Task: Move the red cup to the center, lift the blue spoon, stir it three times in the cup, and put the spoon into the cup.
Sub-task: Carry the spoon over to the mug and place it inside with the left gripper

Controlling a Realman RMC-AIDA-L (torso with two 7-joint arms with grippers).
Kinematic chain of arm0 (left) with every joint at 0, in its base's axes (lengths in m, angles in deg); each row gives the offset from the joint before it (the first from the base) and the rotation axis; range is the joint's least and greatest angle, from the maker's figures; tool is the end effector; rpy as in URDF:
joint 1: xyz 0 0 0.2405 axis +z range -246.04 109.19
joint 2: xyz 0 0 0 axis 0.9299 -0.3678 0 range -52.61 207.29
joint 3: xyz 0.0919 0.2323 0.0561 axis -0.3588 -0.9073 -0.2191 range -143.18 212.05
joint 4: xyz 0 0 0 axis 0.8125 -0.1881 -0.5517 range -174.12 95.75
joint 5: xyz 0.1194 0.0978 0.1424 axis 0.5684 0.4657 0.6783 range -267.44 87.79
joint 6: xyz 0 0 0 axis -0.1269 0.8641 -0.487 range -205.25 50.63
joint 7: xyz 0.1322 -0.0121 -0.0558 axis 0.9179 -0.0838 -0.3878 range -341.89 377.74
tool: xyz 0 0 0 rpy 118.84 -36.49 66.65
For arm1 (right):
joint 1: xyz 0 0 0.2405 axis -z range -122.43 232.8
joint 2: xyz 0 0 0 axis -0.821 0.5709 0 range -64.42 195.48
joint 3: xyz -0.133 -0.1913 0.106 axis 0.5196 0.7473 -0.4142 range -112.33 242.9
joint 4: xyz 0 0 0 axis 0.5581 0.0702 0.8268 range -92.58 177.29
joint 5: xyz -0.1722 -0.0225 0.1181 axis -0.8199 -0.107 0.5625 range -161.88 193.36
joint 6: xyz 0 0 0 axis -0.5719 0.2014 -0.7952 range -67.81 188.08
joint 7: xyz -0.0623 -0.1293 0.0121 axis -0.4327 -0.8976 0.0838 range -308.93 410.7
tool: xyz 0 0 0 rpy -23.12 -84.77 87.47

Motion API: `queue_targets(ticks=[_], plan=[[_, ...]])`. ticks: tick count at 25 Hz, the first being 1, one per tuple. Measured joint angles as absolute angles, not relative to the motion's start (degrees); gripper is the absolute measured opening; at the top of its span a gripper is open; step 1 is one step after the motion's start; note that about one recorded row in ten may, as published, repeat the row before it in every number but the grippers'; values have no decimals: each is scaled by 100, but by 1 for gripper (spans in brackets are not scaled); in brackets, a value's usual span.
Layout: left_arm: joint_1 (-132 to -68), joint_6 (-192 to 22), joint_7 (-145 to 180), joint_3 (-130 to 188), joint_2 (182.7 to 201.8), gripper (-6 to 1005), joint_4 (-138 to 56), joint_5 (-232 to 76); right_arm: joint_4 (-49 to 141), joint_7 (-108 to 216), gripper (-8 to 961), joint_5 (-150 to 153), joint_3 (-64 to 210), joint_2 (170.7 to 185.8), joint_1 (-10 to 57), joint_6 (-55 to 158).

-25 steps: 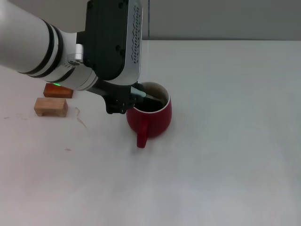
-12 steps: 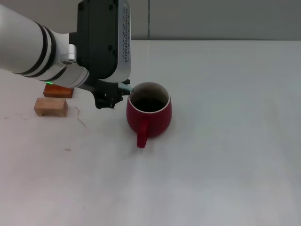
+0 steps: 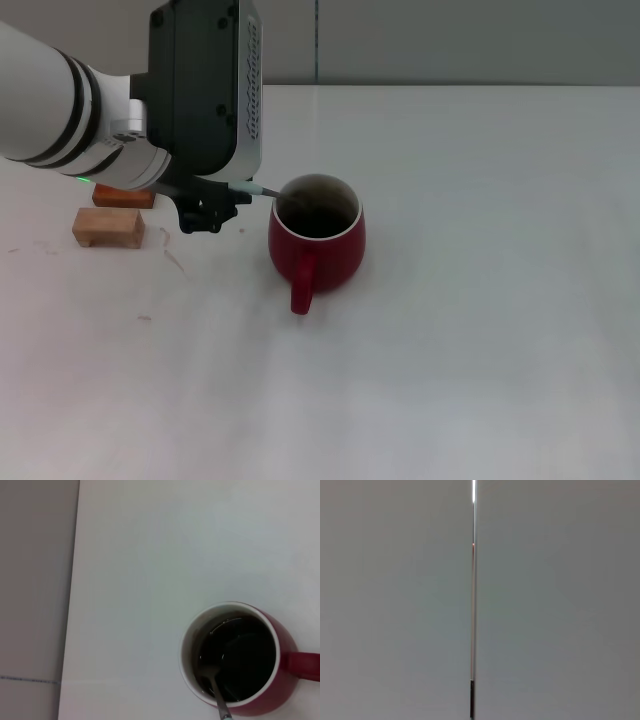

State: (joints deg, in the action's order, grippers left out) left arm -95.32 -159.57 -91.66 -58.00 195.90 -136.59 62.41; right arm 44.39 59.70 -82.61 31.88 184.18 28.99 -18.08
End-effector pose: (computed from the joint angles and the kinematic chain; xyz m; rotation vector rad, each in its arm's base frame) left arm -0.1339 0.3378 0.0050 -2.6396 0.3922 0.6218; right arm 0.3650 0.3167 0.0614 -1.2517 0.4408 0.6555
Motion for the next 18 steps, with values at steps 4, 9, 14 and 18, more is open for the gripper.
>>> queue_targets(ticks=[4,9,14,18], plan=[[-9527,-16148,-9204,-5803,19590,164,-13793,6253,4447,5969,647,-8263,3188,18418,2892,-1804],[-9534,-16363,-9219,-5803,19590,164,-13921,6229,4453,5969,646,-8270,3189,18414,2884,-1794],[-9554,-16560,-9233,-5806,19592,163,-14015,6074,4466,5969,646,-8270,3188,18410,2874,-1791],[-9586,-16622,-9234,-5855,19600,163,-14020,5832,4466,5969,646,-8270,3189,18409,2873,-1787]])
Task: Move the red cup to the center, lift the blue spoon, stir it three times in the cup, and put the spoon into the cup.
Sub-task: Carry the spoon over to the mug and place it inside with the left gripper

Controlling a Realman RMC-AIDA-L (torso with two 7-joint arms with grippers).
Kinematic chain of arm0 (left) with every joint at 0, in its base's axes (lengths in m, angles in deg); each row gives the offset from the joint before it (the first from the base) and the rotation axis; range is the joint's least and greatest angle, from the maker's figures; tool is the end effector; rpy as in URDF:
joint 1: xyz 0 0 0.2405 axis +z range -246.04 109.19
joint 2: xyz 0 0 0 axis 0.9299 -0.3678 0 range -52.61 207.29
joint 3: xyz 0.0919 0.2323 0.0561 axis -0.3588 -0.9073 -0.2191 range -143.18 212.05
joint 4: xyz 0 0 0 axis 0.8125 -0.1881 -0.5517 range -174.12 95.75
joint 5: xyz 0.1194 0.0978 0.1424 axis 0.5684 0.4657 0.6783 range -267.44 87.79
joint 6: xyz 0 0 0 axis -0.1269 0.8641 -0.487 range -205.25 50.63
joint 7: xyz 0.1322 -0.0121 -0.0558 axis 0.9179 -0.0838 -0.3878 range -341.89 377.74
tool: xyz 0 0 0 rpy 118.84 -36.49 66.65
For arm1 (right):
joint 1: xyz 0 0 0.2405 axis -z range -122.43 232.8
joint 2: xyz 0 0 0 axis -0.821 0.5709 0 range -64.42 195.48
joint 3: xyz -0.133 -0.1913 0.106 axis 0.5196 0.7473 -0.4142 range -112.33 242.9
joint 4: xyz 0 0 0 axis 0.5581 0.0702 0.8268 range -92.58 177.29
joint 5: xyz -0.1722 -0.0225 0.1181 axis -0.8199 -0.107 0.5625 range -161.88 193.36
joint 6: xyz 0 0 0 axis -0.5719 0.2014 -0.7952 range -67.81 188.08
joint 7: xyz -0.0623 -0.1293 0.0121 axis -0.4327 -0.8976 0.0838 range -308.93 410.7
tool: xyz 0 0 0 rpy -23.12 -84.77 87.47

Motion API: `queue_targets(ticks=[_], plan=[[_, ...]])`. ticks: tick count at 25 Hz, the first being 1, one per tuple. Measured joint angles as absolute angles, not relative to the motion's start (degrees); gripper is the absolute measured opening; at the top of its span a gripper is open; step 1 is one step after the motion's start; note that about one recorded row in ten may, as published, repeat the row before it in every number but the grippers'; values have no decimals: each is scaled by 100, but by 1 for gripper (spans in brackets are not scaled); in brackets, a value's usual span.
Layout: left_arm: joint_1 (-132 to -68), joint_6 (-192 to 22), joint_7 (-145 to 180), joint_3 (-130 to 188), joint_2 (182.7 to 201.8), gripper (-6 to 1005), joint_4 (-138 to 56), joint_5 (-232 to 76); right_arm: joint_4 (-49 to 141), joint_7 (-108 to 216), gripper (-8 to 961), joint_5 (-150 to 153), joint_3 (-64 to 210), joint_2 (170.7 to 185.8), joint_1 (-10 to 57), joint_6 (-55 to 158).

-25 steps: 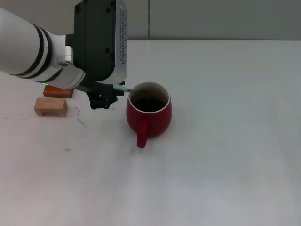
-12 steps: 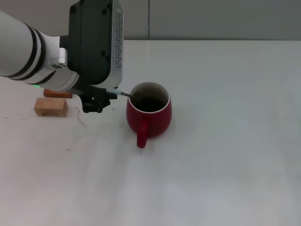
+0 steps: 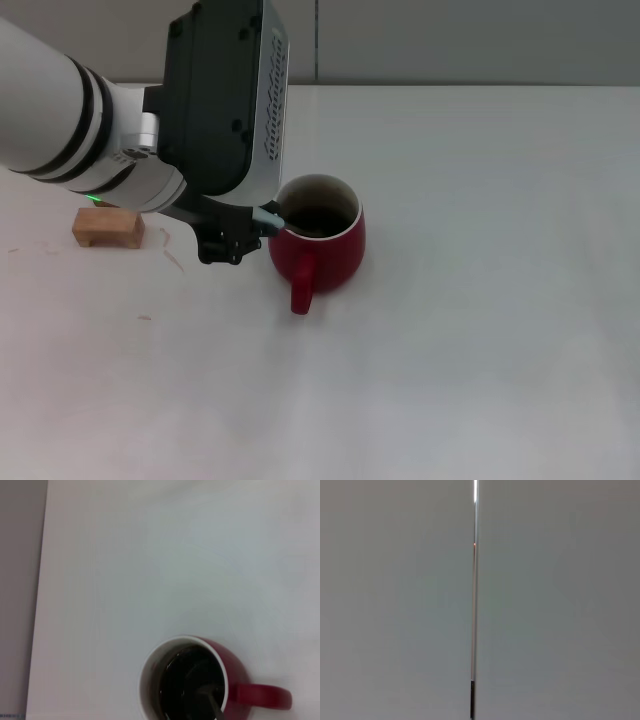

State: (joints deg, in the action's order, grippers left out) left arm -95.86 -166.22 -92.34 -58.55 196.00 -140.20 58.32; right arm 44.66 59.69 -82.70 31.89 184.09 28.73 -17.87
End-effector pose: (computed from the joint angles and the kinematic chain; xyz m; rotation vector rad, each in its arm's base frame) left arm -0.1188 0.3185 0.0025 -2.7395 0.4303 0.5908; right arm 0.3649 0.3183 0.0625 -1.2552 0.4370 0.6516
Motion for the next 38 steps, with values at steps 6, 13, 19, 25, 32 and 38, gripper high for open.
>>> queue_targets(ticks=[6,13,19,25,32,38], plan=[[-9636,-16473,-9230,-5978,19619,163,-13928,5532,4464,5967,646,-8270,3188,18409,2873,-1787],[-9637,-15984,-9223,-6122,19618,162,-13618,5470,4470,5967,646,-8270,3189,18409,2882,-1791],[-9607,-15580,-9228,-6202,19617,162,-13408,5475,4481,5967,647,-8259,3189,18404,2889,-1796],[-9581,-15498,-9234,-6150,19599,161,-13343,5609,4482,5967,647,-8256,3189,18401,2890,-1793],[-9489,-15621,-9292,-6103,19582,161,-13428,5895,4482,5967,647,-8261,3189,18400,2884,-1765],[-9441,-15979,-9303,-6040,19581,160,-13614,5913,4482,5967,647,-8272,3189,18400,2870,-1751]])
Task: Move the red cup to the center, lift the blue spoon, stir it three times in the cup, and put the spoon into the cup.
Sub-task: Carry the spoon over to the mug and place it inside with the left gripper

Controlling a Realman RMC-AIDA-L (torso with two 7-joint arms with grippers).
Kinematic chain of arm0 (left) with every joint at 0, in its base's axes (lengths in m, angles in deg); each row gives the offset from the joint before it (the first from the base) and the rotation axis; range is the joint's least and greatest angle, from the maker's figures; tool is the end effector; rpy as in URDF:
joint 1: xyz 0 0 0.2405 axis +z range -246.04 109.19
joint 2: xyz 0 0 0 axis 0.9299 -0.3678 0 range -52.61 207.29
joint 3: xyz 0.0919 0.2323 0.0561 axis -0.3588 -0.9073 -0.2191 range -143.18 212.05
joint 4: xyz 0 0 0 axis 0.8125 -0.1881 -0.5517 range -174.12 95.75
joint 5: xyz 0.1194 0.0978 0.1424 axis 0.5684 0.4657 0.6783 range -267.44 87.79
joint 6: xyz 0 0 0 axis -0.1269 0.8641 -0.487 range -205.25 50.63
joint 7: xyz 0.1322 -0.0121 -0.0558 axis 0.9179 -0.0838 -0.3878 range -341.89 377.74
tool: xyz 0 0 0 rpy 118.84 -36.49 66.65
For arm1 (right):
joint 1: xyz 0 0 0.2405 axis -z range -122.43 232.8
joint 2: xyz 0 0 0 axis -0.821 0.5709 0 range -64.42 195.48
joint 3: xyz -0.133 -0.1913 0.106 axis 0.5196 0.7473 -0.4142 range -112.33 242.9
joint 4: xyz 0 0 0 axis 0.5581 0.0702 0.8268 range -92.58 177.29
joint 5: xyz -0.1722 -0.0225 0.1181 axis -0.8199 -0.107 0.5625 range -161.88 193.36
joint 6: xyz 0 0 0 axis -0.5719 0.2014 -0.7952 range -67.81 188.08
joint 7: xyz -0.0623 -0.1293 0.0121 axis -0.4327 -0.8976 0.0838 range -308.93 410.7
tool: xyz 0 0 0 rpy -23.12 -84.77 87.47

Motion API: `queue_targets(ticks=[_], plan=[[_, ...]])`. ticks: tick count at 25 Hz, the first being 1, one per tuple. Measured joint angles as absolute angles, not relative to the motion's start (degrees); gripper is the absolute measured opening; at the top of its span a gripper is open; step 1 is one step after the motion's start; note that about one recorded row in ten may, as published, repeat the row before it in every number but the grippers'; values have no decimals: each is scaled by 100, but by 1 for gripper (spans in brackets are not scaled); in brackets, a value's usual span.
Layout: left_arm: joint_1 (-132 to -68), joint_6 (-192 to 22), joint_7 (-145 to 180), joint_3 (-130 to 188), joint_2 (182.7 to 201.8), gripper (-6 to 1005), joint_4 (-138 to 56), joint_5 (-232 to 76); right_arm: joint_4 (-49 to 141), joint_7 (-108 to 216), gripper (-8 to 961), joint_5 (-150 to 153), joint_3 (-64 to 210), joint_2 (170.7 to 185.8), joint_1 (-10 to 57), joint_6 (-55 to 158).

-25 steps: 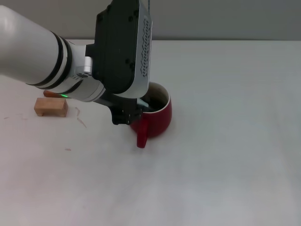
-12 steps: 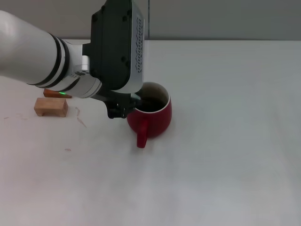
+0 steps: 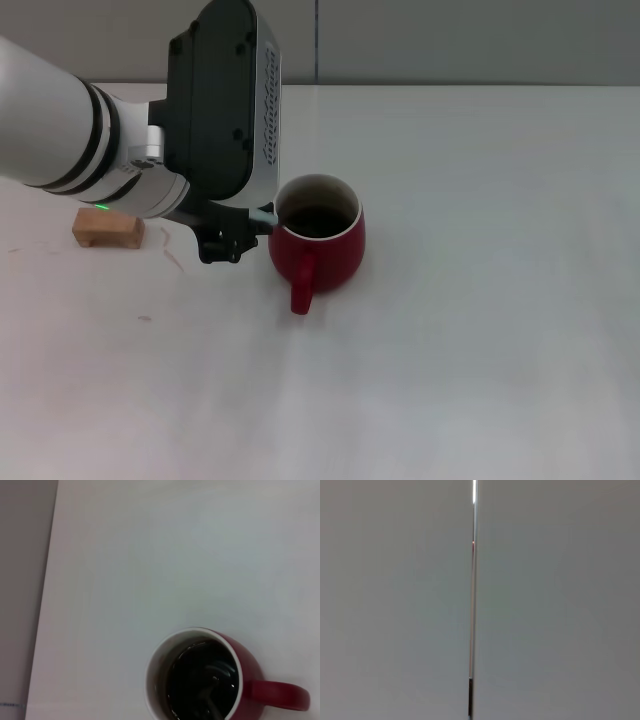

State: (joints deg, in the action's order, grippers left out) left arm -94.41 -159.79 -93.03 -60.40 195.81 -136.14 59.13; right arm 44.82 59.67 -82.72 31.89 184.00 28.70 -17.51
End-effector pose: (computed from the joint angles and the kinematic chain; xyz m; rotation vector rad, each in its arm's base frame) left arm -0.1333 0.3263 -0.0085 -2.7142 0.3748 0.5788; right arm 0.3661 0.3186 0.0632 -1.2568 0.4390 0.6442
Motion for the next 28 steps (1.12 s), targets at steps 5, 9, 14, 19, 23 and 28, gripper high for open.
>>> queue_targets(ticks=[5,9,14,19,23,28], plan=[[-9377,-16106,-9332,-6068,19581,160,-13762,5842,4479,5967,647,-8278,3188,18400,2864,-1747],[-9377,-16079,-9364,-6091,19582,160,-13767,5689,4468,5967,646,-8279,3189,18400,2856,-1748],[-9376,-15981,-9363,-6095,19583,159,-13733,5425,4465,5967,646,-8279,3189,18400,2855,-1757],[-9354,-15703,-9363,-6194,19594,158,-13607,5349,4479,5967,646,-8279,3189,18400,2856,-1781],[-9340,-15535,-9364,-6284,19598,154,-13512,5365,4481,5971,646,-8278,3189,18400,2856,-1790],[-9329,-15403,-9365,-6321,19591,148,-13430,5361,4480,5973,647,-8279,3189,18400,2856,-1791]])
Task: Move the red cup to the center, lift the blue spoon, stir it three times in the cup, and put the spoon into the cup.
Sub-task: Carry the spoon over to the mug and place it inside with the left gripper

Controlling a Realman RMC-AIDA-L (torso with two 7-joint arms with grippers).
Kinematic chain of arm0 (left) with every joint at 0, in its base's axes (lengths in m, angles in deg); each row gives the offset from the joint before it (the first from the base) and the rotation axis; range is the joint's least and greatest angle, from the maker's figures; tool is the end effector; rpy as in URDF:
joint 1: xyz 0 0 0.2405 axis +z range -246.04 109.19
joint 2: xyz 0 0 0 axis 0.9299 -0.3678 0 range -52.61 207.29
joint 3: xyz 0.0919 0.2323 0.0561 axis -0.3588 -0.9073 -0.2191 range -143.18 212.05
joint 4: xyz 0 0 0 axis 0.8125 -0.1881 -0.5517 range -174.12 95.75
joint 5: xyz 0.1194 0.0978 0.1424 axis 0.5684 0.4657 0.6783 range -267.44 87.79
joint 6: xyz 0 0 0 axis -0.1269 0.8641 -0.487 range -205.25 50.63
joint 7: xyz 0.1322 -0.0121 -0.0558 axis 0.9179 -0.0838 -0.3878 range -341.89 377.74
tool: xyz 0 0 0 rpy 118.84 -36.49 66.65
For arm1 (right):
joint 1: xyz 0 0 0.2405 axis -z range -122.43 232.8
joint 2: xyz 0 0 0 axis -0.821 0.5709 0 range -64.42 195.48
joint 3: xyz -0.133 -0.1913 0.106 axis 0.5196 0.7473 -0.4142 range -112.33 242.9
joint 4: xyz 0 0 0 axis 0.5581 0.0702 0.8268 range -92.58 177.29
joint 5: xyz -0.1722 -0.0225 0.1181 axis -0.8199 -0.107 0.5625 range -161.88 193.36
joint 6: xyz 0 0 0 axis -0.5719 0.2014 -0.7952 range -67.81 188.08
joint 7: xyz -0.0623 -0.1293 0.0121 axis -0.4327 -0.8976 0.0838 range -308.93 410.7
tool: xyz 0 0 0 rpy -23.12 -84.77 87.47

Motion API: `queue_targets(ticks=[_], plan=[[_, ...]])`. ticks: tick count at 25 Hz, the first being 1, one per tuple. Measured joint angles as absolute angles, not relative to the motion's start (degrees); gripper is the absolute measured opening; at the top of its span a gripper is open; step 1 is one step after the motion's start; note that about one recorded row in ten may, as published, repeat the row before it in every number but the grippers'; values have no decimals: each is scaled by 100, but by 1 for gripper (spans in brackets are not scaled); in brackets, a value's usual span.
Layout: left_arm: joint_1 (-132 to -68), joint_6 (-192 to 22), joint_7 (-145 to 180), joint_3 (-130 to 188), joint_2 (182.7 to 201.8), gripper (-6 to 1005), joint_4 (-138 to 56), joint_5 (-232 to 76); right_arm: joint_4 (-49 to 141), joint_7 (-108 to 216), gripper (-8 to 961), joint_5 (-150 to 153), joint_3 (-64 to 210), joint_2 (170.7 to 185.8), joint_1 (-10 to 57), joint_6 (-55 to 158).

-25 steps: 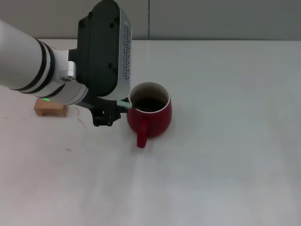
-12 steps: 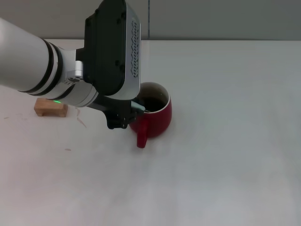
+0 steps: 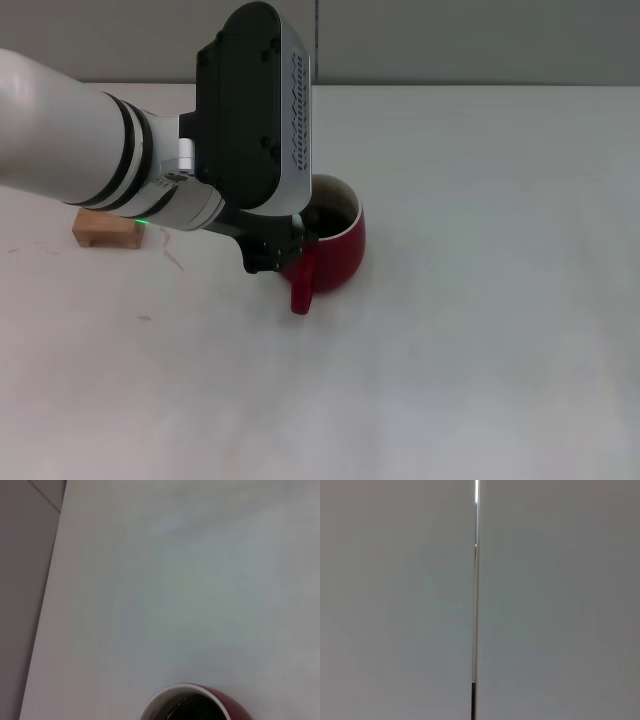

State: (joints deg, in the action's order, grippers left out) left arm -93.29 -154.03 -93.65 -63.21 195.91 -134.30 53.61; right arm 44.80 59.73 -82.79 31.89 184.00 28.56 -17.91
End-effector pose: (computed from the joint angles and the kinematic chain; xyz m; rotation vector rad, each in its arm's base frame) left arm -0.1253 0.3212 -0.0272 -2.7560 0.3682 0.4246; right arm 0.3643 0.3193 0.0635 -1.2571 0.4320 0.6520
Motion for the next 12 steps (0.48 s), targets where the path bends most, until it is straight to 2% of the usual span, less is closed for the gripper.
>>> queue_targets(ticks=[12], plan=[[-9367,-15493,-9569,-6271,19590,154,-13471,5375,4482,5972,647,-8278,3189,18400,2846,-1790]])
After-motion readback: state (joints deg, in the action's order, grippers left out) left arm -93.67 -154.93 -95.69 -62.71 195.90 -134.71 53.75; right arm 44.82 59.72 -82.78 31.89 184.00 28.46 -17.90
